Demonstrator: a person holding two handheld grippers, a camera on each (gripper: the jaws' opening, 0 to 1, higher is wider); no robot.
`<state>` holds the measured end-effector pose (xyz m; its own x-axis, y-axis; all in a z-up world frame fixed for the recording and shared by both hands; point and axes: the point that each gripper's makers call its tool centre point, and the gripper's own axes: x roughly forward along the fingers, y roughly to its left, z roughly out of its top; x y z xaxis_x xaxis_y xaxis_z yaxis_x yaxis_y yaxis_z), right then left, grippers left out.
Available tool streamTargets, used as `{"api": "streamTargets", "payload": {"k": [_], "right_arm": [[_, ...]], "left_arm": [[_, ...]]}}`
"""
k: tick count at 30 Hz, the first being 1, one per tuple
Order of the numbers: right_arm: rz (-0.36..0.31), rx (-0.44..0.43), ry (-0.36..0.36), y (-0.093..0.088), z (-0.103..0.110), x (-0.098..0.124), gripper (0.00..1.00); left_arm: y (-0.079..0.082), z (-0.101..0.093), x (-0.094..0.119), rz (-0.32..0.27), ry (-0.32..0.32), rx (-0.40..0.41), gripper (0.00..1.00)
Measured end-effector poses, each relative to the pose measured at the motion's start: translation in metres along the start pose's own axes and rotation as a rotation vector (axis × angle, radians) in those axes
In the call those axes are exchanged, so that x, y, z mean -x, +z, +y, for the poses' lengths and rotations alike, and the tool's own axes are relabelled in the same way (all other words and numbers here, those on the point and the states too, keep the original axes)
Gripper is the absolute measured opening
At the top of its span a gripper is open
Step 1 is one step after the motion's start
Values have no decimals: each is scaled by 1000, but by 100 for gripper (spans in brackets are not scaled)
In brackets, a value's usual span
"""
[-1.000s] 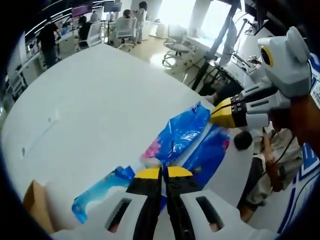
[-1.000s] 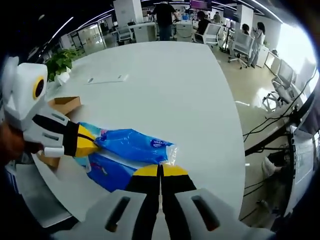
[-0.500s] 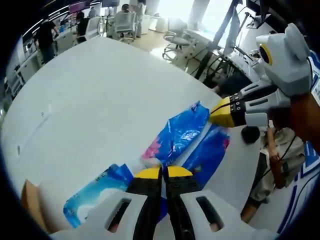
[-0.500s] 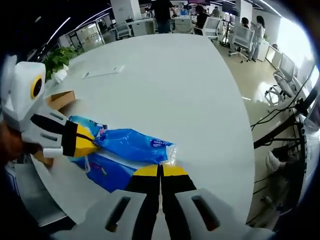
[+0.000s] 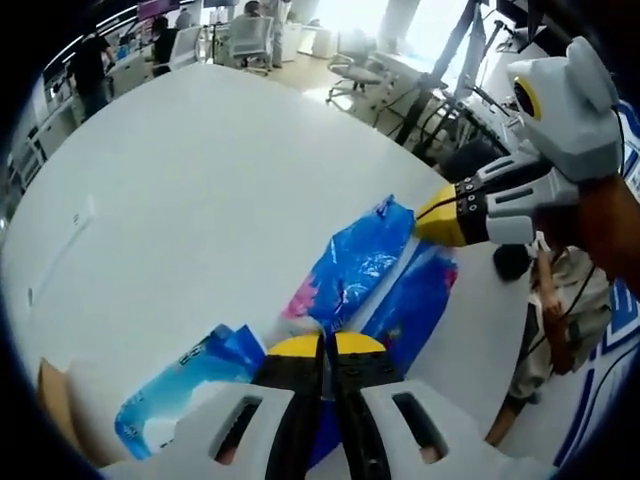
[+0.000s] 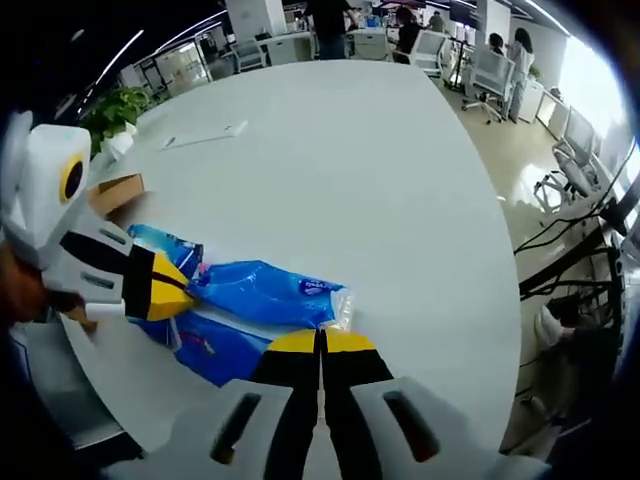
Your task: Operate the shoe box by opening the lid, removing the specified soft item, and placing it in the target area until the item is outside and the box remains undamaged.
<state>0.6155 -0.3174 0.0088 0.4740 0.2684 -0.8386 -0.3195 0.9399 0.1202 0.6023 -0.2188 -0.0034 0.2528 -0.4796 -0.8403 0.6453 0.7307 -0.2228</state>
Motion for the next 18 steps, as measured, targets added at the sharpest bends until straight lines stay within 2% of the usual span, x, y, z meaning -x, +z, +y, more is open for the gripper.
{"api": "streamTargets", "payload": {"k": [14,16,18], "right_arm": [[3,-3,-2,-10,1,-4,1],[-2,10,-11,-10,1,-2,5],[-18,-2,-15,-8,-1,1,13]], "left_arm": [[-1,2,-2,-10,-2,-9,4],[-2,1,-1,-10,-1,-22,7],[0,1,1,-21,8,-31,11]]}}
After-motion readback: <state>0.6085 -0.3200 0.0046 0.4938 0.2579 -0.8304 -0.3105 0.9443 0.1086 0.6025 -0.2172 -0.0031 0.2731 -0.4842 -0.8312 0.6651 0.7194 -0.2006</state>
